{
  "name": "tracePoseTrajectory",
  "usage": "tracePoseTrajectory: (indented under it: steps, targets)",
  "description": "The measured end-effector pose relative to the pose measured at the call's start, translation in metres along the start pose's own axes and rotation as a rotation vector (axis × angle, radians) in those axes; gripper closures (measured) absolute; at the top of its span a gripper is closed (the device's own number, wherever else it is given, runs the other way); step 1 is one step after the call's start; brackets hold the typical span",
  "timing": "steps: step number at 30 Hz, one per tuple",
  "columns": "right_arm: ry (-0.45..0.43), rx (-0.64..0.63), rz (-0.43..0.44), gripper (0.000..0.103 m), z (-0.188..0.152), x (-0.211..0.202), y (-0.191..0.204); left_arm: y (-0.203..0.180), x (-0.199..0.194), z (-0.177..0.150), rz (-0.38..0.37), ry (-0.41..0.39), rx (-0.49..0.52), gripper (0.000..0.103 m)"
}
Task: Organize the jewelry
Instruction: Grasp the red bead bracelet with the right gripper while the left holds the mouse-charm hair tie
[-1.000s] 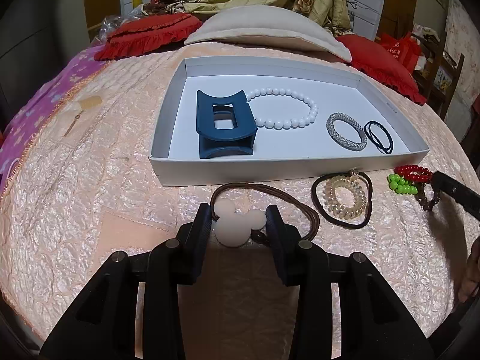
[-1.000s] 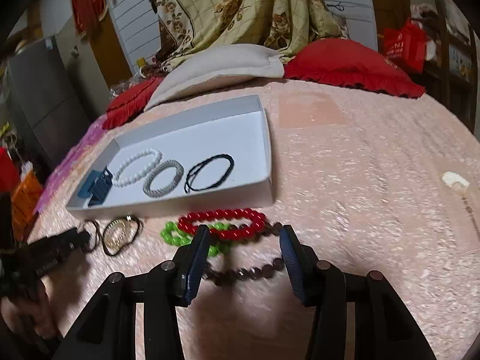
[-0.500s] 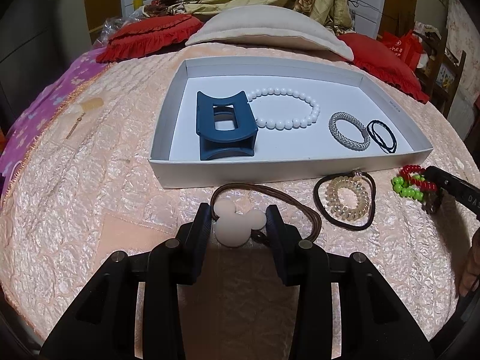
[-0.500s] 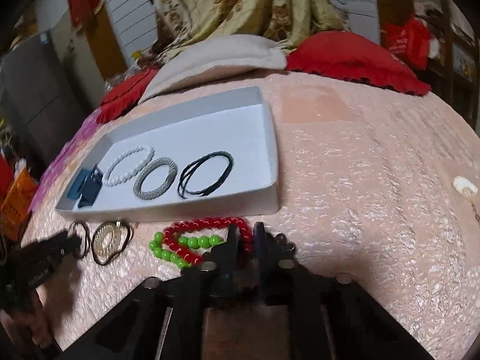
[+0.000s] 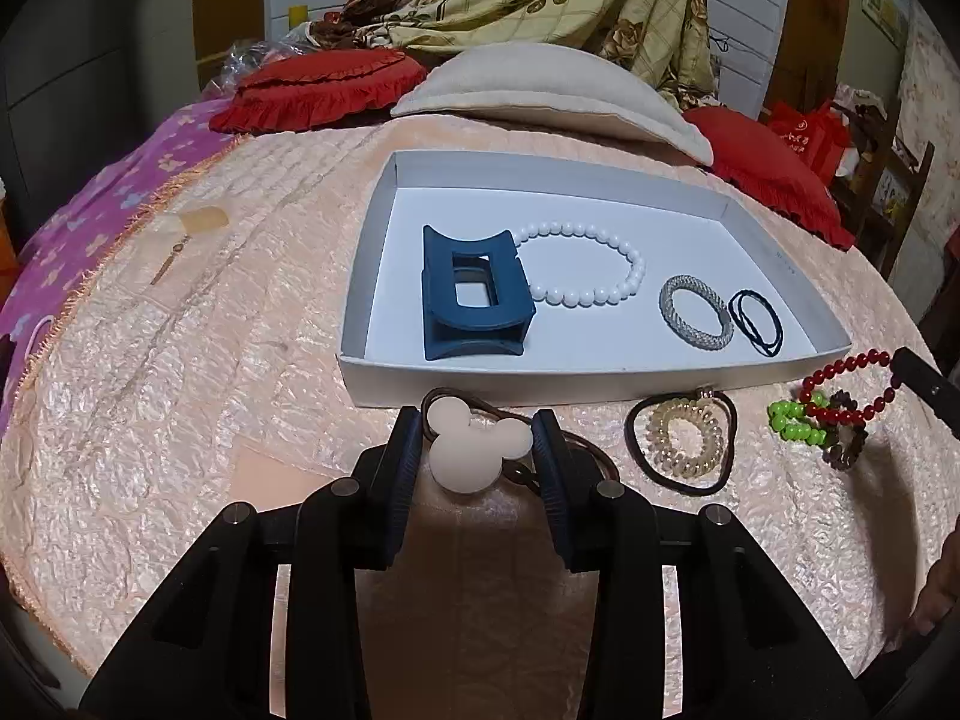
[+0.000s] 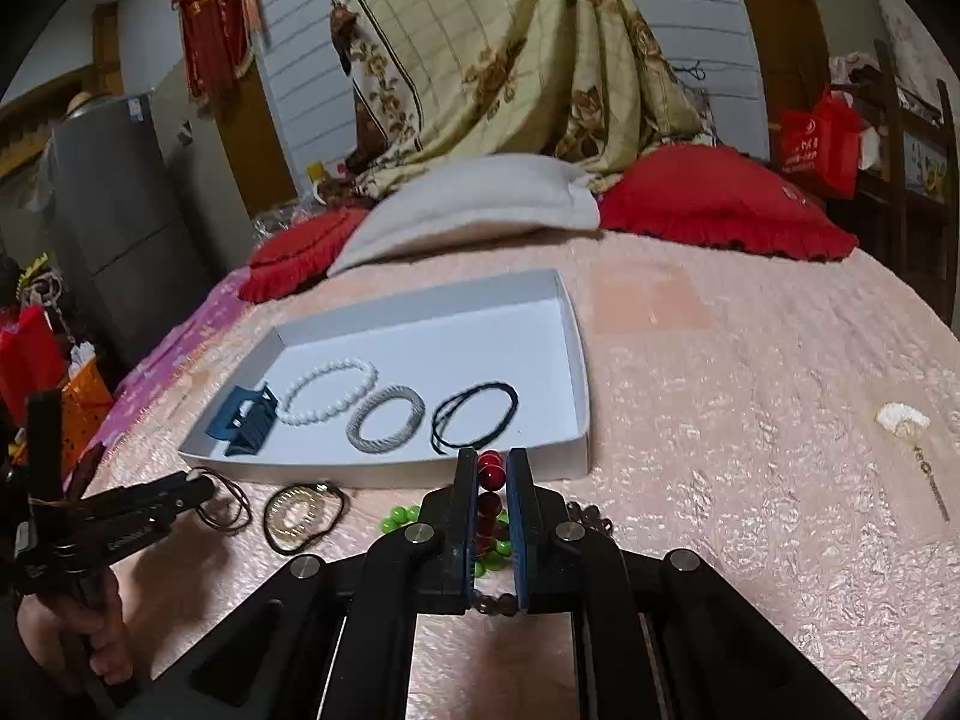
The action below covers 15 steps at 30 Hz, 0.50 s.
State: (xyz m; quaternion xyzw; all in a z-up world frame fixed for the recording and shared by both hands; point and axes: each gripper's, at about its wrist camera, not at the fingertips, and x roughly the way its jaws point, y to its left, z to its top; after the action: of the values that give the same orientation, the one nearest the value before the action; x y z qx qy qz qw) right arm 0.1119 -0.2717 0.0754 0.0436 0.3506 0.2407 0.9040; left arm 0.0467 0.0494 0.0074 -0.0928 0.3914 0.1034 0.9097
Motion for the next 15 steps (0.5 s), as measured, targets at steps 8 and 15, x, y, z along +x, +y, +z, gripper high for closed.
tracePoseTrajectory:
  steps: [8, 15]
  targets:
    - [-0.017, -0.014, 0.009, 0.095, 0.002, -0.005, 0.008, -0.001, -0.004, 0.001, 0.007, -0.015, 0.002, 0.067]
    - [-0.022, -0.037, -0.017, 0.095, 0.0, -0.007, 0.012, -0.001, -0.003, 0.0, 0.018, -0.01, 0.006, 0.067]
